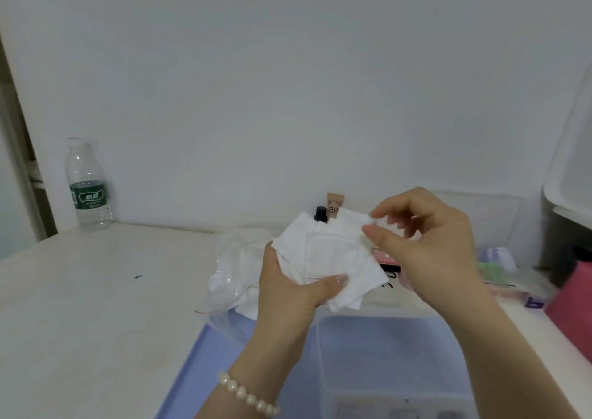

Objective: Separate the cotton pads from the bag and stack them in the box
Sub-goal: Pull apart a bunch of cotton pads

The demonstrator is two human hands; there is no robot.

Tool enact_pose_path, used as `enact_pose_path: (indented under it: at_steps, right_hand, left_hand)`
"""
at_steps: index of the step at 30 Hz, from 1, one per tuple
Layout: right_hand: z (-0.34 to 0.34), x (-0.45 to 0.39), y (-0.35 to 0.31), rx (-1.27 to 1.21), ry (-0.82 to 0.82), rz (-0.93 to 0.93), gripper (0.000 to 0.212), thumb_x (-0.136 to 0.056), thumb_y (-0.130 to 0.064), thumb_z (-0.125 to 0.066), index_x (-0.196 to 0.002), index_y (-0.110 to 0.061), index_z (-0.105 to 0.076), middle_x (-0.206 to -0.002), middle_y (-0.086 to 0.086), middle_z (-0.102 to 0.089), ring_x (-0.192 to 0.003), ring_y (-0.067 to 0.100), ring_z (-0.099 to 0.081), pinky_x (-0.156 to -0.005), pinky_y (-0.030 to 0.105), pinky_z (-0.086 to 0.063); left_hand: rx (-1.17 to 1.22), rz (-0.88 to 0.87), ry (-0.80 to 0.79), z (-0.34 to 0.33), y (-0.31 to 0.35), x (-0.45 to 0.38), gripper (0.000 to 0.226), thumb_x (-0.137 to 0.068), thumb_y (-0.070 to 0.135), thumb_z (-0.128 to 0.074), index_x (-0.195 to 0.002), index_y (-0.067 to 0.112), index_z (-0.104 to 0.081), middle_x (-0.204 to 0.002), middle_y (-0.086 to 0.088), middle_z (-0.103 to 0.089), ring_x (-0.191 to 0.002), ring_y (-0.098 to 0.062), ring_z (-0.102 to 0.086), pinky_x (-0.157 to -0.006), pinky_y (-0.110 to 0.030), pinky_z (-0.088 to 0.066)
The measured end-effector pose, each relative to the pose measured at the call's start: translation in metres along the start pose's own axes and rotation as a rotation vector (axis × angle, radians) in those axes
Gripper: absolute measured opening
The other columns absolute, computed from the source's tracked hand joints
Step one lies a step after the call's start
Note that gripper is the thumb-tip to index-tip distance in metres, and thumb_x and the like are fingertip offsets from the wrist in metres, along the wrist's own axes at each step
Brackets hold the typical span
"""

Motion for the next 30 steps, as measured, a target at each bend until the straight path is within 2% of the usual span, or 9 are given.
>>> enact_pose_path:
  at_steps: [2,4,7,11,15,18,23,27,30]
  right_hand:
    - [-0.008,0.003,-0.005,0.090,-0.115,0.042,0.031,-0.066,-0.003,-0.079,-0.066,-0.030,-0.066,-0.067,-0.009,-0.056,-0.064,0.002,-0.050,-0.060,0.008,-0.036]
    - [-0.021,0.006,-0.004,0.186,-0.238,0.029,0.025,-0.063,-0.011,-0.082,-0.077,-0.028,-0.071,-0.069,-0.009,-0.055,-0.068,0.000,-0.050,-0.062,0.008,-0.036]
    - [-0.032,0.008,0.004,0.348,-0.274,0.009,0.029,-0.064,-0.018,-0.082,-0.090,-0.025,-0.070,-0.077,-0.013,-0.051,-0.072,-0.005,-0.047,-0.064,0.007,-0.033]
    - [-0.030,0.008,0.005,0.420,-0.293,-0.002,0.035,-0.062,-0.022,-0.082,-0.082,-0.034,-0.056,-0.085,-0.016,-0.046,-0.078,-0.006,-0.041,-0.068,0.007,-0.030]
    - [-0.029,0.010,0.002,0.471,-0.330,-0.022,0.036,-0.062,-0.024,-0.082,-0.071,-0.036,-0.049,-0.076,-0.014,-0.045,-0.074,-0.001,-0.041,-0.062,0.011,-0.029]
    - [-0.027,0.009,0.001,0.425,-0.329,-0.081,0.033,-0.062,-0.021,-0.082,-0.063,-0.030,-0.050,-0.068,-0.009,-0.047,-0.064,0.004,-0.041,-0.057,0.021,-0.031]
    - [-0.017,0.005,0.007,0.180,-0.278,-0.194,0.022,-0.065,-0.017,-0.081,-0.055,-0.022,-0.062,-0.064,-0.007,-0.056,-0.056,0.005,-0.047,-0.057,0.022,-0.035]
    - [-0.007,0.005,0.015,-0.109,-0.341,-0.380,0.018,-0.080,-0.014,-0.069,-0.063,-0.007,-0.069,-0.063,0.007,-0.065,-0.057,0.014,-0.057,-0.059,0.025,-0.043]
    - [0.004,0.001,0.024,-0.262,-0.204,-0.481,0.023,-0.084,-0.013,-0.064,-0.062,-0.011,-0.071,-0.062,0.001,-0.068,-0.055,0.010,-0.059,-0.057,0.019,-0.047]
  left_hand:
    - [-0.028,0.006,-0.012,-0.001,0.000,0.001,0.071,-0.045,-0.001,-0.080,-0.107,0.020,-0.052,-0.101,0.002,-0.070,-0.098,-0.020,-0.068,-0.081,-0.049,-0.056]
    - [-0.052,0.008,-0.040,-0.003,0.000,0.003,0.070,-0.046,-0.001,-0.080,-0.107,0.021,-0.052,-0.100,0.003,-0.071,-0.097,-0.019,-0.068,-0.078,-0.049,-0.056]
    - [-0.061,0.002,-0.074,-0.005,0.001,0.005,0.071,-0.047,-0.003,-0.076,-0.109,0.020,-0.052,-0.100,0.002,-0.071,-0.097,-0.018,-0.068,-0.076,-0.045,-0.058]
    - [-0.071,0.007,-0.102,-0.005,0.000,0.004,0.072,-0.047,-0.006,-0.076,-0.110,0.021,-0.052,-0.100,0.003,-0.070,-0.099,-0.018,-0.067,-0.080,-0.048,-0.056]
    - [-0.074,0.032,-0.136,-0.007,-0.003,0.004,0.074,-0.044,-0.005,-0.077,-0.109,0.021,-0.052,-0.103,-0.001,-0.070,-0.100,-0.023,-0.067,-0.081,-0.054,-0.055]
    - [-0.047,0.041,-0.150,-0.007,-0.002,0.004,0.080,-0.039,0.005,-0.081,-0.111,0.020,-0.052,-0.108,-0.007,-0.068,-0.103,-0.028,-0.065,-0.081,-0.053,-0.054]
    - [0.098,0.079,-0.225,-0.010,0.003,0.004,0.073,-0.054,-0.013,-0.069,-0.118,0.013,-0.050,-0.112,-0.015,-0.067,-0.103,-0.032,-0.065,-0.067,-0.040,-0.056]
    - [0.092,0.067,-0.233,-0.010,0.003,0.003,0.073,-0.055,-0.015,-0.067,-0.122,0.008,-0.048,-0.115,-0.018,-0.065,-0.106,-0.034,-0.064,-0.068,-0.040,-0.056]
    - [0.113,0.101,-0.211,-0.009,0.001,0.003,0.075,-0.054,-0.013,-0.067,-0.123,0.009,-0.047,-0.116,-0.016,-0.065,-0.104,-0.031,-0.065,-0.066,-0.039,-0.056]
Point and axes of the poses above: each hand's wrist, its own x-axis away from the middle knuckle, its own z-axis out of the back of the hand, y = z × x, the point moved 4 cm from there along -x, towards the middle knuckle
